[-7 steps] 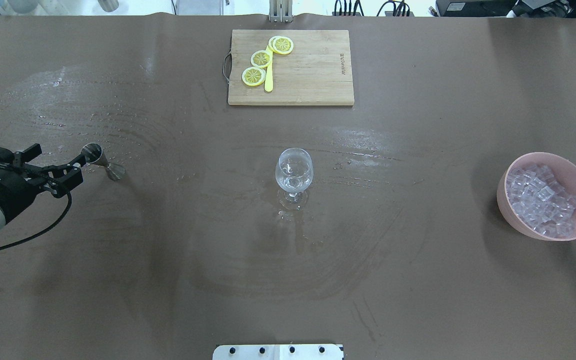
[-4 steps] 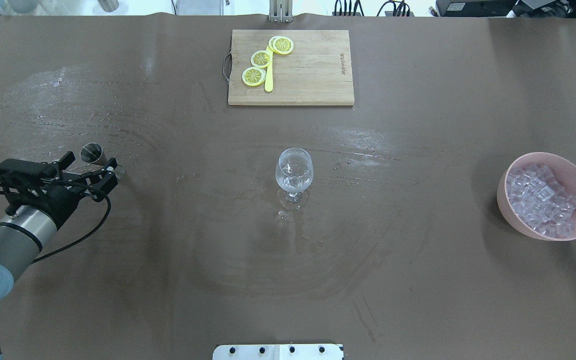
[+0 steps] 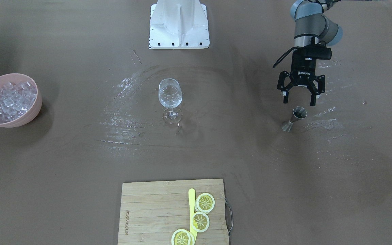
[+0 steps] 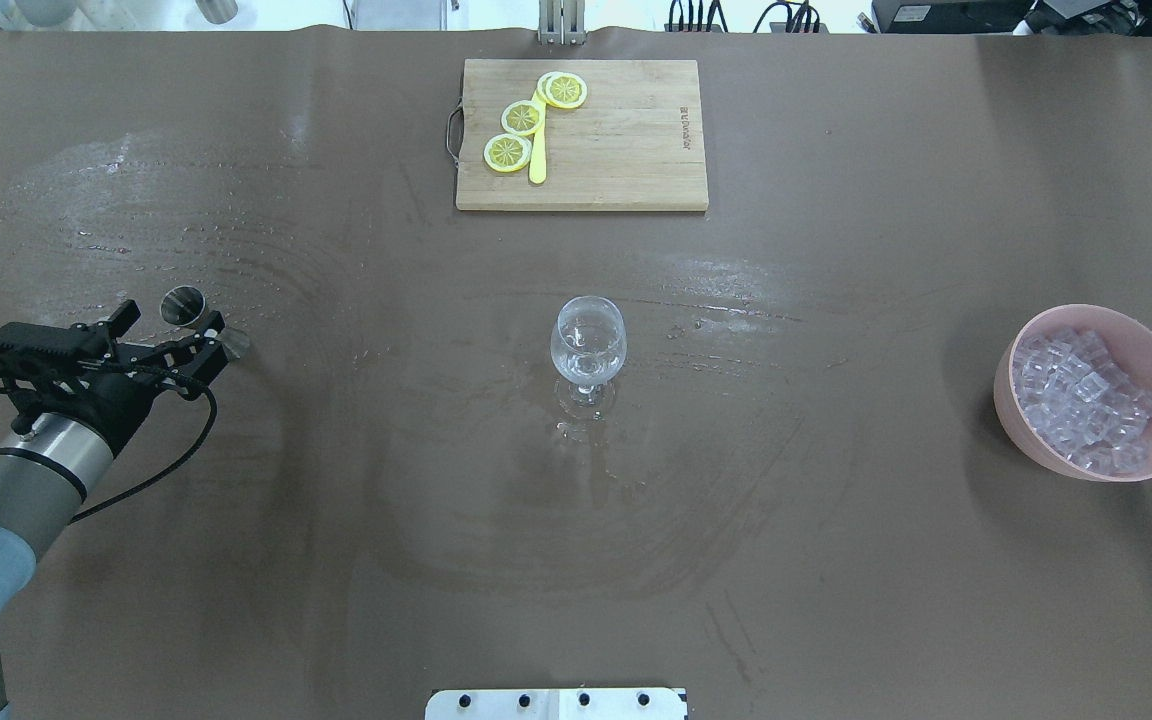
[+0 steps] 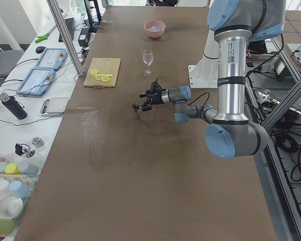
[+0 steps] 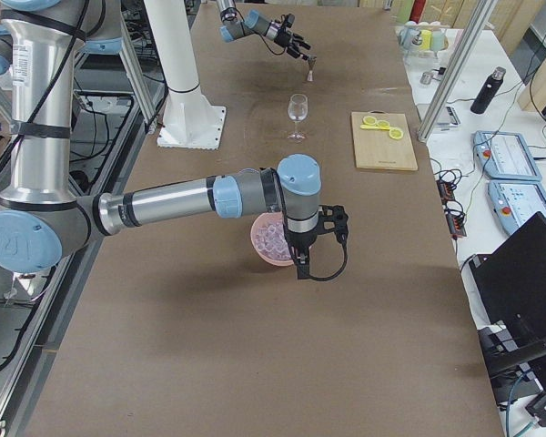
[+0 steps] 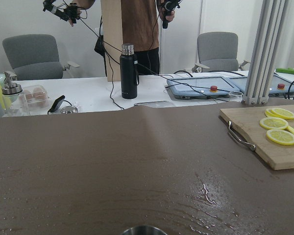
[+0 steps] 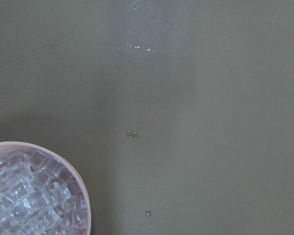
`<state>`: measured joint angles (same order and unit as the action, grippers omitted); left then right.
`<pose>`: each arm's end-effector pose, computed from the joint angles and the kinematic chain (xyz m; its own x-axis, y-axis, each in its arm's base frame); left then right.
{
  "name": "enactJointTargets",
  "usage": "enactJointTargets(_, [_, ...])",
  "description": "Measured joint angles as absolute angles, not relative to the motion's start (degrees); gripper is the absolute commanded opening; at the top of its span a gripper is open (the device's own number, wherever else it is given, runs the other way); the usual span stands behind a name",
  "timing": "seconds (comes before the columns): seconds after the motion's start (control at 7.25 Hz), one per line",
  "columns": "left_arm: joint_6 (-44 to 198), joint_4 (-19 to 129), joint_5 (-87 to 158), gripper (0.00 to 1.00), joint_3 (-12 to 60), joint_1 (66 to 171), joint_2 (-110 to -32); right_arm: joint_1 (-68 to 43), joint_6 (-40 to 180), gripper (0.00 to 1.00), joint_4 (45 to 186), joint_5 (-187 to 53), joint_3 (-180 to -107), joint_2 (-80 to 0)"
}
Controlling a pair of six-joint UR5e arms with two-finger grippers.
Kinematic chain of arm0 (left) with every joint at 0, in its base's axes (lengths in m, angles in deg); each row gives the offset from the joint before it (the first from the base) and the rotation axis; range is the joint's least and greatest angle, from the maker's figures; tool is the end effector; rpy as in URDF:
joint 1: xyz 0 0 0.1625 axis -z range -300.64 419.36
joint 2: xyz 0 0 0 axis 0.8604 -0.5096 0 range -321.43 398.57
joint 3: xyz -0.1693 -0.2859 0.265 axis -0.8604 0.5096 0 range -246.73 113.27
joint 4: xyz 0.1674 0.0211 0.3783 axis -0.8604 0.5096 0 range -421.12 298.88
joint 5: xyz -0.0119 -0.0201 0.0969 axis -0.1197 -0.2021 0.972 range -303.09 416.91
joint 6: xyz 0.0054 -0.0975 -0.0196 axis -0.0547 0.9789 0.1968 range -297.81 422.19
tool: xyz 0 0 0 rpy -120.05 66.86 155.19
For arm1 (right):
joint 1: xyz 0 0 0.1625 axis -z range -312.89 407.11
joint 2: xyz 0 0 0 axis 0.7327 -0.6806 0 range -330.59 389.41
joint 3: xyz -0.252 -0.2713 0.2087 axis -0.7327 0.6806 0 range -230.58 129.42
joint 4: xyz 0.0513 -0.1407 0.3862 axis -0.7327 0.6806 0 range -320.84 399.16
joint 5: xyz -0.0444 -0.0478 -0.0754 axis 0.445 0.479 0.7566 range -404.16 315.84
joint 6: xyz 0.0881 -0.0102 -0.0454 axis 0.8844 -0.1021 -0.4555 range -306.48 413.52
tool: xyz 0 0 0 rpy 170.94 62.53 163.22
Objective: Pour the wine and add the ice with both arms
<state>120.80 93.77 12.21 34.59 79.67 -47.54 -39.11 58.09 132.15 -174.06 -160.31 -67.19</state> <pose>0.3579 -0.3500 0.4621 0.7011 0.1311 -0.7009 0.6022 0.4175 0.6805 0.0400 -0.4483 0.5534 0.7608 -0.0845 0.6435 0.0043 0.9921 0.1252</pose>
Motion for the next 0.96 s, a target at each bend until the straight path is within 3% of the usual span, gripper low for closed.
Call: enactJointTargets(0.96, [120.8, 98.7, 12.3, 0.97, 24.1, 79.7, -53.6, -39.1, 58.0, 1.0, 132.1, -174.1, -160.2, -67.2])
